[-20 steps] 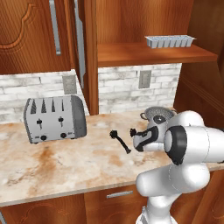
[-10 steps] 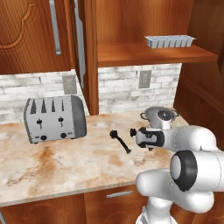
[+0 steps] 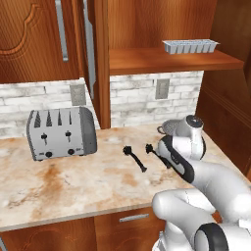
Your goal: Pick the dish brush and dish brush from the cabinet and place them on the counter.
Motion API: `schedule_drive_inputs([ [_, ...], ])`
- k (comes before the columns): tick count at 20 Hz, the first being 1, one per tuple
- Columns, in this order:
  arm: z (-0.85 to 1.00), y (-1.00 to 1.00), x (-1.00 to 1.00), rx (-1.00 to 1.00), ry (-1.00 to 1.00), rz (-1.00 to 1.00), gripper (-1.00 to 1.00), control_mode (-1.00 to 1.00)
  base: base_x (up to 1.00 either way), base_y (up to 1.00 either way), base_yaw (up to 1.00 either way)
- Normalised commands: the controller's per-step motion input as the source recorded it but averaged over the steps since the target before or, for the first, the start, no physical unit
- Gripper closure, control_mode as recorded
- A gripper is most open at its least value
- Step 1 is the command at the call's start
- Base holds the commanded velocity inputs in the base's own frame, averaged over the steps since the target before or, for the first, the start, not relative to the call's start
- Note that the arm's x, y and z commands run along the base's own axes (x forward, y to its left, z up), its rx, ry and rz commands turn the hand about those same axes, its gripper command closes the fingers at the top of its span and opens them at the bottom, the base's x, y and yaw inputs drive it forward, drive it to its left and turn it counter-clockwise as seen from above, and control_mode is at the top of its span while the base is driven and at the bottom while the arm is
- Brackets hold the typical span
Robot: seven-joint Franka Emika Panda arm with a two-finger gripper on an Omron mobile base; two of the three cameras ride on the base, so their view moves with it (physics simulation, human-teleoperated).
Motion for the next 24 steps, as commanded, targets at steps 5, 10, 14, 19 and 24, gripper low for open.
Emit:
schedule_drive_inputs([
  [5,0.59,0.02,-0.3,0.09,-0.02,-0.18,-1.0,-1.0,0.0,0.0,0.0],
  [10,0.69,0.12,-0.28,0.11,-0.15,-0.17,-1.0,-1.0,0.0,0.0,0.0],
  [14,0.76,0.18,-0.11,0.08,-0.09,-0.16,-1.0,-1.0,0.0,0.0,0.0],
  [19,0.53,0.27,-0.01,0.05,-0.02,-0.16,-1.0,-1.0,0.0,0.0,0.0],
  [24,0.03,0.07,-0.58,0.03,-0.03,-0.02,-1.0,-1.0,0.0,0.0,0.0],
])
